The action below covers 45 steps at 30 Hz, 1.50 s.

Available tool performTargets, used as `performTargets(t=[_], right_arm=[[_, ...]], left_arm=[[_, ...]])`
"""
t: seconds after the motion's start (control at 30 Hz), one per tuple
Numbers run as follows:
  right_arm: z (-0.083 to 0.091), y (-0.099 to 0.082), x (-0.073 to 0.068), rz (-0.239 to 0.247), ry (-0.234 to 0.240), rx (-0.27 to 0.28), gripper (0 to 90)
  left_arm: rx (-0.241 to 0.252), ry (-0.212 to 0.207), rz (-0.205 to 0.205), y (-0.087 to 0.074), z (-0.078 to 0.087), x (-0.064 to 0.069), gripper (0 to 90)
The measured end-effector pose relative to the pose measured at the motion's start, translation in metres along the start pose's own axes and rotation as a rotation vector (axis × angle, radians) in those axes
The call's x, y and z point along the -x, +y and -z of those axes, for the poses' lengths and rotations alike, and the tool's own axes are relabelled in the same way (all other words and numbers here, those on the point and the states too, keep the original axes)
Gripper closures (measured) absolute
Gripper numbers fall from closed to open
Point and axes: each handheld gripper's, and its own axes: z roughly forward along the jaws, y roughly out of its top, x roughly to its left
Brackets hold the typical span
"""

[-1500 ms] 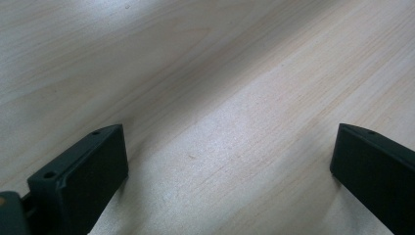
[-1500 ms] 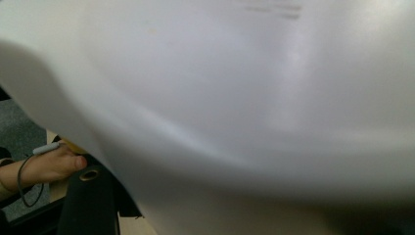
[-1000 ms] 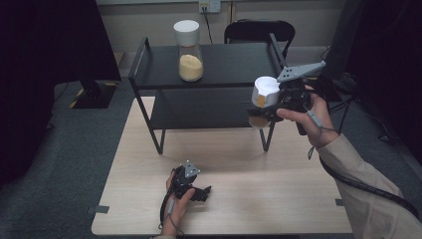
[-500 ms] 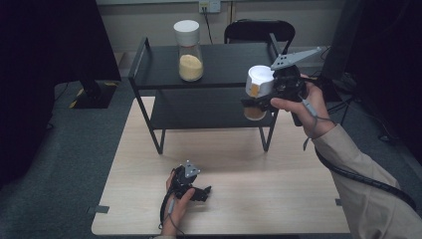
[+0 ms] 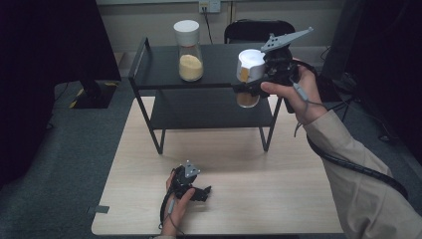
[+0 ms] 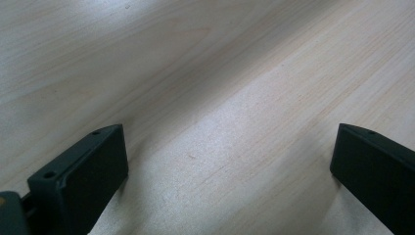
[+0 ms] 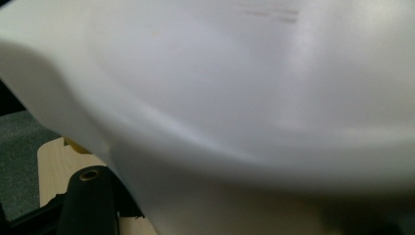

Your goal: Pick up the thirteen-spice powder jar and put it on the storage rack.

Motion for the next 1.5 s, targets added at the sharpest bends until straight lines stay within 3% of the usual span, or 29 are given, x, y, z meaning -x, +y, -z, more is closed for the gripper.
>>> performTargets(t=[0.53, 0.83, 1.2, 1.5], right_arm=[[-0.013, 0.038, 0.002, -0.013, -0.058, 0.010, 30.2], [-0.025, 0.048, 0.011, -0.026, -0.110, 0.006, 30.2], [-0.040, 0.052, 0.023, -0.062, -0.125, 0.017, 30.2], [-0.050, 0.059, 0.027, -0.060, -0.135, -0.003, 30.2]], left_arm=[[0.000, 0.000, 0.000, 0.000, 0.000, 0.000, 0.0], [-0.001, 0.000, -0.001, 0.000, 0.000, 0.000, 0.0], [0.000, -0.001, 0.001, 0.000, 0.000, 0.000, 0.0], [0.000, -0.001, 0.001, 0.000, 0.000, 0.000, 0.0]])
